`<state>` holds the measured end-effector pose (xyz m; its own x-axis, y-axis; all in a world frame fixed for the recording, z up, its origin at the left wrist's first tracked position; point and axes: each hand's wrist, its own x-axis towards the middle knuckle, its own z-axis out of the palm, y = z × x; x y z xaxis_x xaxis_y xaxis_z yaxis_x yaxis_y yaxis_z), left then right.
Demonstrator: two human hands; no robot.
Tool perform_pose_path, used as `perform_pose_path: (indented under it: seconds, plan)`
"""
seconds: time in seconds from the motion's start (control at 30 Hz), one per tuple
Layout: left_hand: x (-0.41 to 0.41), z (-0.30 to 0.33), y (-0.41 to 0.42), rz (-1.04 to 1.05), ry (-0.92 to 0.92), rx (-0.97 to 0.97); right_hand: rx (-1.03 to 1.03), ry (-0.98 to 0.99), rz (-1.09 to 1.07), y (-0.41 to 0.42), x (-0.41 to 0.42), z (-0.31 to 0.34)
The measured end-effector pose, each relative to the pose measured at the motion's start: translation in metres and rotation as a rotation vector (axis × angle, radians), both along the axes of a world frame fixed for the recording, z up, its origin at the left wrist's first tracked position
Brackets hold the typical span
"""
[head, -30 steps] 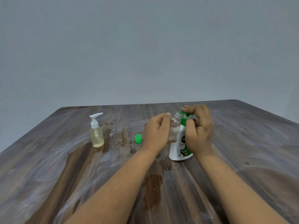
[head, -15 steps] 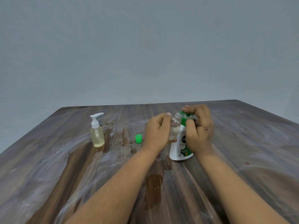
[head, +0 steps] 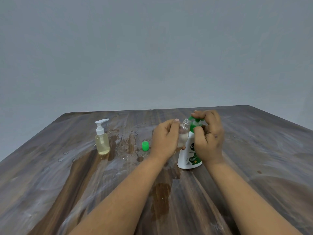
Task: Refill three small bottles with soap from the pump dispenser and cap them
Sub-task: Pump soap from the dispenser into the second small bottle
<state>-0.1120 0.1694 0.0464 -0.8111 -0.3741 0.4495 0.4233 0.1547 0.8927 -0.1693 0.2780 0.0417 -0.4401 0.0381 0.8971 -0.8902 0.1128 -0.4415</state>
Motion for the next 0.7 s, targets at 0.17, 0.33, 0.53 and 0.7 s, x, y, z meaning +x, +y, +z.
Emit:
perform_pose_path:
  seconds: [0.17,0.33,0.53,0.7]
  plan:
    - [-0.0012,-0.0007,-0.0008,-0.008,-0.005,0.014,-0.01,0.012,0.012,0.0001,0.0001,-0.0005]
    - [-0.0026,-0.0021,-0.0013,-0.002,-0.006,0.0,0.012,0.003,-0.019,-0.0004,-0.0013,-0.0007]
    - [-0.0031,-0.0022,-0.0011,-0.002,-0.001,0.0,-0.005,0.014,0.017,0.0002,-0.0004,-0.0005]
    - [-0.004,-0.0024,-0.0011,0.0,-0.013,0.011,-0.002,0.012,-0.005,0.0002,-0.0003,-0.0001]
